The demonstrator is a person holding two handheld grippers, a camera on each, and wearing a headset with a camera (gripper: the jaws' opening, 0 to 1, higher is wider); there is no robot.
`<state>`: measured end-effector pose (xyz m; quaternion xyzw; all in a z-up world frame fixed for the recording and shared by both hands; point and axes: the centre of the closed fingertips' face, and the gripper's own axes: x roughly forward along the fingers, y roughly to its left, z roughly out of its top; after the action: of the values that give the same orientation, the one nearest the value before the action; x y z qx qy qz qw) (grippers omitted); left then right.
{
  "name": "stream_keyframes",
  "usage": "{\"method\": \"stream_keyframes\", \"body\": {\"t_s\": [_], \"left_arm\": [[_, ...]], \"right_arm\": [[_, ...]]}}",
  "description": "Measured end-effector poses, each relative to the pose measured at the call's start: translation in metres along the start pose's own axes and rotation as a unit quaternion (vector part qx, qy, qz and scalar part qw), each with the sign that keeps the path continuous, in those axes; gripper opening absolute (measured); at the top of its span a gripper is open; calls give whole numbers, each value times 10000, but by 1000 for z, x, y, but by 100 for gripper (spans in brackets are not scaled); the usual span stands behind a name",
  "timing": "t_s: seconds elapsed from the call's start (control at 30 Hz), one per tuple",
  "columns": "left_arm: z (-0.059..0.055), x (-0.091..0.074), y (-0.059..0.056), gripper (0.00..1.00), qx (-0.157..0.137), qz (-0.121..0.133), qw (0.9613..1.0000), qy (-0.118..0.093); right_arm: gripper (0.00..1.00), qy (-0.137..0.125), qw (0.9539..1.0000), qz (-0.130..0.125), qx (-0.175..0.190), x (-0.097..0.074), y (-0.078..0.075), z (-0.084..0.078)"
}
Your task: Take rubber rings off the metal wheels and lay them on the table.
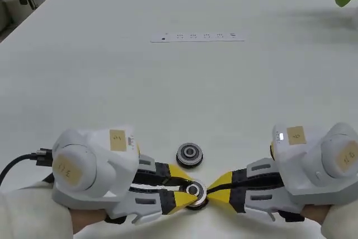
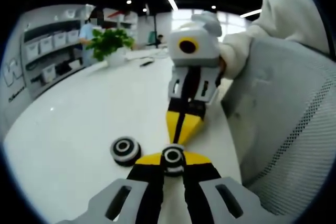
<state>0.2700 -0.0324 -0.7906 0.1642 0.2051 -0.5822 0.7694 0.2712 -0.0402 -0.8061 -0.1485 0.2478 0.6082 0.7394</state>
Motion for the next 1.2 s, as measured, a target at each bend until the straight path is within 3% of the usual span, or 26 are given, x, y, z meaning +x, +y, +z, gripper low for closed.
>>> {"method": "stream_keyframes", "body": {"t_s": [0.23,0.33,0.47,0.57,0.73,0.77,0.87,0.9,0.93,1.0,1.2], "left_arm": [[0,1,0,14,13,3,10000,-1],[0,1,0,14,16,2,10000,-7],[-1,1,0,14,12,3,10000,-19],[0,1,0,14,12,2,10000,-26],[0,1,0,14,13,2,10000,-31],[0,2,0,14,13,2,10000,-31],[0,2,0,14,15,5,10000,-31],[0,2,0,14,13,5,10000,-32],[1,2,0,14,8,7,10000,-36],[1,2,0,14,7,13,10000,-40],[1,3,0,14,9,15,10000,-41]], "right_arm": [[0,-45,9988,20,490,0,-2,0],[0,-153,9953,53,957,-2,-3,1],[0,-236,9914,83,1284,-3,-3,1],[0,-351,9837,137,1757,-4,-4,2],[0,-428,9776,191,2051,-4,-5,1],[0,-494,9722,236,2277,-4,-5,1],[0,-715,9628,277,2591,-7,-8,4],[0,-827,9578,323,2734,-8,-8,8],[0,-843,9565,335,2772,-8,-8,8],[0,-794,9587,320,2714,-8,-7,7],[0,-830,9559,353,2794,-7,-6,9]]}}
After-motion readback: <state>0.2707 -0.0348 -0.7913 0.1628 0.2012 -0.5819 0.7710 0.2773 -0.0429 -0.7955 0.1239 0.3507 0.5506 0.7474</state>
